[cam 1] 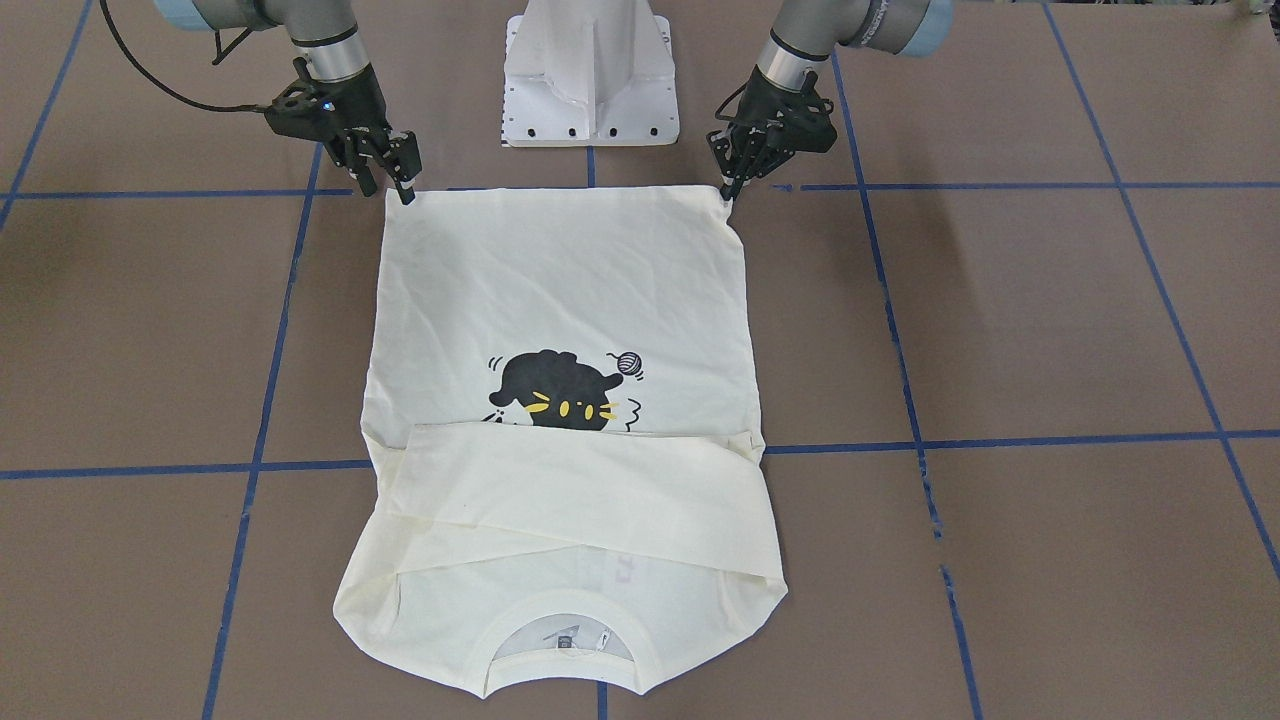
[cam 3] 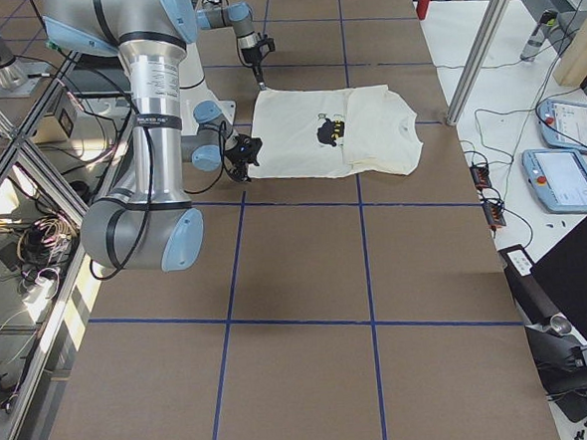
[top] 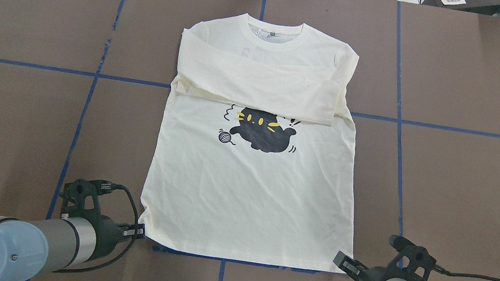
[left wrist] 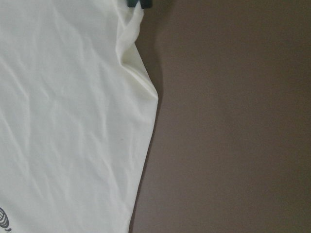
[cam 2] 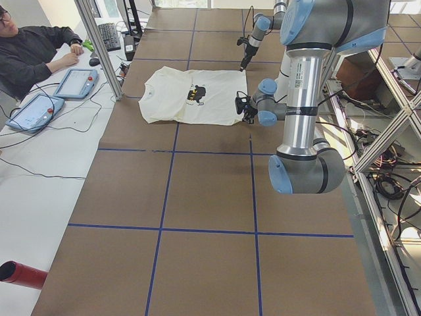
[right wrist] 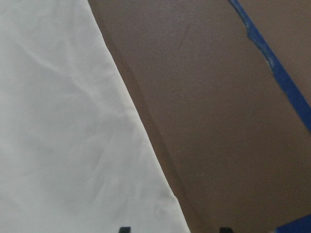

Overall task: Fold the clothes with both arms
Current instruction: 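Position both grippers at the hem corners nearest the robot and grasp them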

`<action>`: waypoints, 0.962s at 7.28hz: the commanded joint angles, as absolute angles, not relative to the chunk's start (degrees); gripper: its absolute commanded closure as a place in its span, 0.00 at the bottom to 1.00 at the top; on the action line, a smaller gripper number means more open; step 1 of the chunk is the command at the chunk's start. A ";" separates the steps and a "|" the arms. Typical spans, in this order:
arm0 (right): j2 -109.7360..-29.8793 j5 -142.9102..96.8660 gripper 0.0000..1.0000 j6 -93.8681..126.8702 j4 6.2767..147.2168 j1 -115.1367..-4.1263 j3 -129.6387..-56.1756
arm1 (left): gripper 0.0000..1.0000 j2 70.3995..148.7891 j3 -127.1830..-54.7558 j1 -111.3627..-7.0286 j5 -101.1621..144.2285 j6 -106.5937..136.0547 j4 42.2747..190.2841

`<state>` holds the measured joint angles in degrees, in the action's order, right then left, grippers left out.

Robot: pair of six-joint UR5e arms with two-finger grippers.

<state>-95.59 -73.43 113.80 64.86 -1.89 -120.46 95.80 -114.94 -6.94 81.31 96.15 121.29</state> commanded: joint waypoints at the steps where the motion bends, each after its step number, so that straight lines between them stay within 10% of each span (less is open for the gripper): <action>1: -95.62 -72.86 0.43 114.26 64.86 -0.53 -120.41 | 1.00 95.63 -114.96 -6.94 80.60 96.15 121.29; 4: -95.62 -72.95 1.00 114.17 64.86 -0.53 -120.41 | 1.00 95.62 -114.96 -6.94 80.59 96.15 121.20; 7: -95.89 -73.04 1.00 113.56 65.73 -0.96 -121.28 | 1.00 95.45 -114.96 -6.94 80.51 96.15 121.20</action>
<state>-95.75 -72.97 113.96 65.10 -0.70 -120.71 95.52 -114.96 -6.94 80.54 96.15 121.20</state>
